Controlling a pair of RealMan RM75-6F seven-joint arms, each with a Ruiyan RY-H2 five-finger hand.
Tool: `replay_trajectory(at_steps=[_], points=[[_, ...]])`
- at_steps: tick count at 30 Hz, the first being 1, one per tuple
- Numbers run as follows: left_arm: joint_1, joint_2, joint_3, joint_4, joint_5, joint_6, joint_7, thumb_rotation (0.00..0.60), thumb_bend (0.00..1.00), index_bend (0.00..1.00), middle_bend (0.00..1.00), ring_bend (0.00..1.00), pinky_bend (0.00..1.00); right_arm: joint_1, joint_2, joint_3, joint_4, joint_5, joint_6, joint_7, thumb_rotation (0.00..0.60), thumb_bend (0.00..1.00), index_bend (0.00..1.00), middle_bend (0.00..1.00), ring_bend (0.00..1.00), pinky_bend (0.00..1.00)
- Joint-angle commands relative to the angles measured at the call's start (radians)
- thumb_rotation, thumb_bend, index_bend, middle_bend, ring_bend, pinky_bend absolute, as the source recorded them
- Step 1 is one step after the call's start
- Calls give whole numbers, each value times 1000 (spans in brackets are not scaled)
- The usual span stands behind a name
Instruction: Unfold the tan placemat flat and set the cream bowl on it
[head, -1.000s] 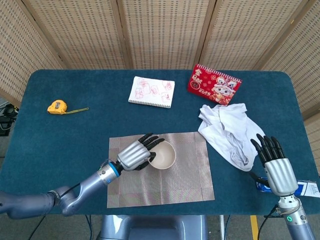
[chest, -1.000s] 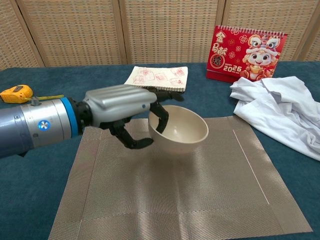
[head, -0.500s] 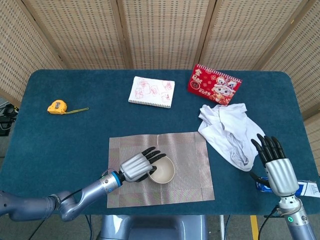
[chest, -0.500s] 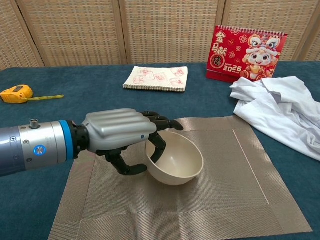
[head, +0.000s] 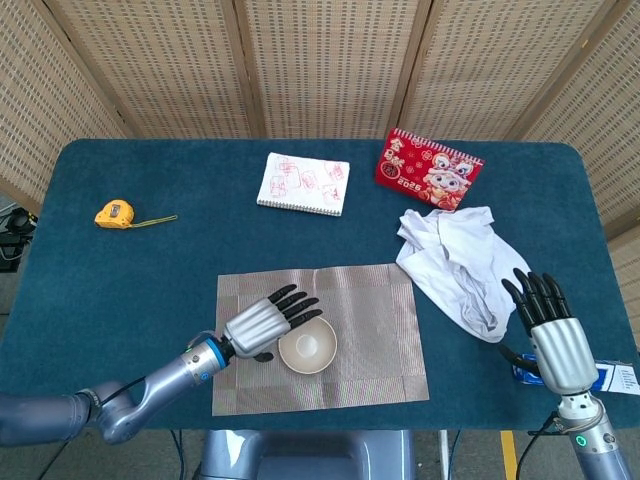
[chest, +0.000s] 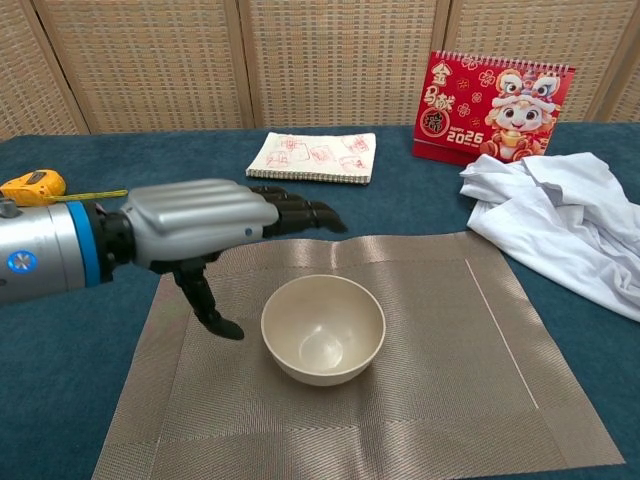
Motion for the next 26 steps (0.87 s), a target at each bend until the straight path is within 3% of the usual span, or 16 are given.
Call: replay_trajectory(at_steps=[1,9,12,14,21,26], points=[[39,80,-9,-62,23,78,-9,600,0,0,0,0,0,-4,4,-1,-8,-5,7,-4,600,0,53,0,0,0],[152,237,-6,-179,-20,224,76,600,0,0,0,0,0,-12,17,-2,-31,-12,17,-16,600,0,54,0,0,0],[245,293,5,-239,-76,329,110,600,0,0,0,0,0,-16,24,-4,-44,-19,25,-24,600,0,54,0,0,0],[338,319,15,-288,-171,426,145,600,0,0,0,0,0,-21,30,-3,-52,-23,33,-31,600,0,54,0,0,0],[493,329,49,-339,-238,582,148,600,0,0,0,0,0,-30,48,0,-73,-9,31,-47,600,0,49,0,0,0],[567,345,77,-298,-205,630,79,600,0,0,0,0,0,-37,58,6,-86,6,27,-72,600,0,48,0,0,0]])
